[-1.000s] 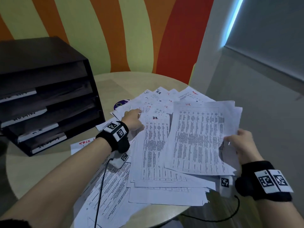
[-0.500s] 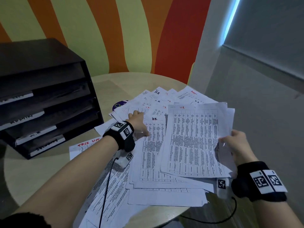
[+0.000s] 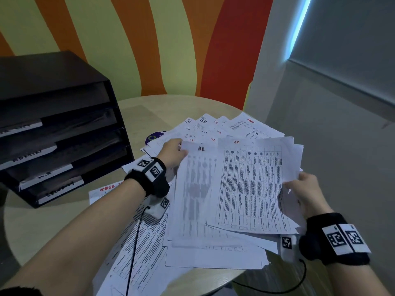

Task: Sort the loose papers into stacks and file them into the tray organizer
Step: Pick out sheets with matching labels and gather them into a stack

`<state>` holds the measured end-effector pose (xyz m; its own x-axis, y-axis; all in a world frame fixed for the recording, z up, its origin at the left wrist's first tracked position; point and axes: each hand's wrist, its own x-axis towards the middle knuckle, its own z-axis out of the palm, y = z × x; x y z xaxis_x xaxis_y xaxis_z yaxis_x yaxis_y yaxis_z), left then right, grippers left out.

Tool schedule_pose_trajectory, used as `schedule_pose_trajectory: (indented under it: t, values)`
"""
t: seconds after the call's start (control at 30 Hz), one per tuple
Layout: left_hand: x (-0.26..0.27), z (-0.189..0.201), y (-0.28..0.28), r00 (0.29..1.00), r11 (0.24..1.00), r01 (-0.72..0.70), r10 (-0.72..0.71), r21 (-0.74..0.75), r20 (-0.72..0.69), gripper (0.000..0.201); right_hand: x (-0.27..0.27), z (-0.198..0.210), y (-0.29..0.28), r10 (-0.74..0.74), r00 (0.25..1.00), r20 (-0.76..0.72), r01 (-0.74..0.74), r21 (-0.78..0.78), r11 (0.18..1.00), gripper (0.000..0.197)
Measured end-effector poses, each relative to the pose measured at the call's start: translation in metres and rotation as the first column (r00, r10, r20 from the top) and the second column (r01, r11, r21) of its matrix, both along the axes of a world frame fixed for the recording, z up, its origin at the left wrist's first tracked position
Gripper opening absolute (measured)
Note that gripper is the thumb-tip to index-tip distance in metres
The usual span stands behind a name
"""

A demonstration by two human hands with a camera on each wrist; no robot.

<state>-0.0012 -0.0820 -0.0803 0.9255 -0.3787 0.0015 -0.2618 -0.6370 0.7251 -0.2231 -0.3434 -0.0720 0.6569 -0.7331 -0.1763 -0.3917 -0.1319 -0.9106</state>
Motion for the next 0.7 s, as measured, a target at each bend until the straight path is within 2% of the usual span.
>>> schedule_pose_trajectory:
  t: [0.03,0.1,0.17,0.23,0.3,0.37,0.4,0.47,0.53,0.6,0.7]
  values:
    - [0.001,0.007,0.003,0.998,0.991,-0.058,0.058,-0.117,-0.01,0.006,0.0,0.001,0.002,-0.002,1.0,0.012,0.002,0.011,1.0,0.029]
    - [0.001,0.026,0.009,0.981,0.929,-0.192,0.195,-0.318,-0.021,0.029,0.001,-0.001,0.003,-0.016,1.0,0.019,0.016,0.018,1.0,0.03]
    - [0.003,0.052,0.019,0.944,0.803,-0.294,0.33,-0.518,-0.023,0.042,0.004,-0.007,0.0,-0.029,1.0,-0.005,0.029,-0.01,1.0,0.023]
    - [0.012,0.077,0.035,0.917,0.665,-0.287,0.399,-0.69,0.003,0.041,0.006,-0.011,-0.003,-0.041,0.999,-0.016,0.041,-0.015,0.999,0.014]
    - [0.022,0.098,0.055,0.867,0.581,-0.275,0.495,-0.766,0.064,0.034,0.008,-0.011,-0.003,-0.051,0.999,-0.014,0.051,-0.005,0.999,0.018]
    - [0.033,0.109,0.073,0.835,0.513,-0.273,0.547,-0.814,0.065,0.016,0.007,-0.007,0.0,-0.057,0.998,0.007,0.057,-0.003,0.998,0.023]
    - [0.038,0.112,0.079,0.827,0.496,-0.287,0.56,-0.82,0.049,0.023,0.007,-0.005,0.003,-0.06,0.998,0.03,0.059,0.009,0.998,0.023]
    - [0.041,0.11,0.082,0.839,0.518,-0.31,0.544,-0.797,0.028,0.035,0.008,0.002,0.009,-0.051,0.994,0.096,0.043,0.075,0.996,0.025]
    - [0.032,0.103,0.074,0.883,0.587,-0.302,0.47,-0.751,0.013,0.032,0.012,0.007,0.014,-0.012,0.989,0.151,-0.009,0.134,0.991,0.025]
    - [0.02,0.088,0.056,0.921,0.653,-0.289,0.388,-0.7,-0.017,0.032,0.016,0.015,0.016,0.065,0.986,0.155,-0.083,0.113,0.99,0.03]
    - [-0.001,0.061,0.023,0.966,0.718,-0.253,0.229,-0.649,-0.124,0.017,0.02,0.024,0.023,0.216,0.957,0.194,-0.242,0.126,0.962,0.029]
